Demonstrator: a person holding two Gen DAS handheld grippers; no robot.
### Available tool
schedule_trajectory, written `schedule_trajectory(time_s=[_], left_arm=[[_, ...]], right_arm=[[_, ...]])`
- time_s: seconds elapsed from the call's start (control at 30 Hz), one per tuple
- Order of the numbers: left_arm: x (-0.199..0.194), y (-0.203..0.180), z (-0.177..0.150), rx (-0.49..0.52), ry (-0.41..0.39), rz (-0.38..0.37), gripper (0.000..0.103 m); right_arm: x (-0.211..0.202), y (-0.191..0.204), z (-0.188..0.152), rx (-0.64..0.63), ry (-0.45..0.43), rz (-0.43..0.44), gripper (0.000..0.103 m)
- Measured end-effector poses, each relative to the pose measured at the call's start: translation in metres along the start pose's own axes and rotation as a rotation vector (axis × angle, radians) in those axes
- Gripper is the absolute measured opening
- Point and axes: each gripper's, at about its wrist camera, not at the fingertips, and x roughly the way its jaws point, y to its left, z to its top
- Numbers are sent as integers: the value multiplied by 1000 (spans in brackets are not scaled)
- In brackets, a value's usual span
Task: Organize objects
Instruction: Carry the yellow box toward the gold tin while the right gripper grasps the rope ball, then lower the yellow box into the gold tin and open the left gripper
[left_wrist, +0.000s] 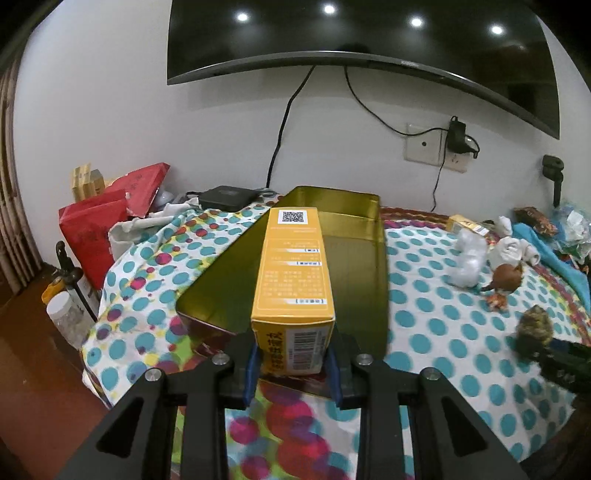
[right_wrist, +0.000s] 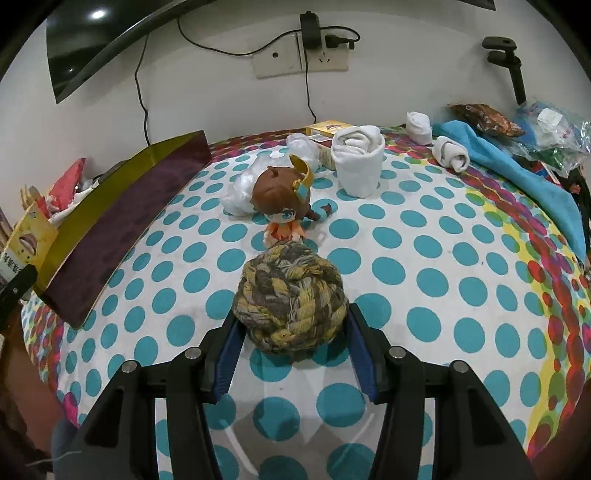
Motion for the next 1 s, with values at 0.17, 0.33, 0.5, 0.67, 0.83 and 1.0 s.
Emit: schedule_trajectory(time_s=[0.17, 0.33, 0.5, 0.67, 0.83, 1.0], left_arm=[[14, 10, 7, -7, -10, -47, 29], [31, 12, 6, -27, 9, -107, 33], [17, 8, 8, -33, -45, -101, 79], [-7, 11, 11, -67, -99, -91, 79], [-14, 30, 7, -181, -46, -93, 79], [-23, 35, 7, -204, -53, -83, 79]], right_arm=[[-5, 4, 0, 1, -16, 9, 50], [-9, 15, 2, -13, -31, 20, 50], [-12, 21, 4, -20, -40, 29, 51], [-14, 25, 7, -24, -50, 32, 51], [-14, 38, 18, -40, -65, 53, 51], [-9, 65, 35, -73, -74, 89, 51]])
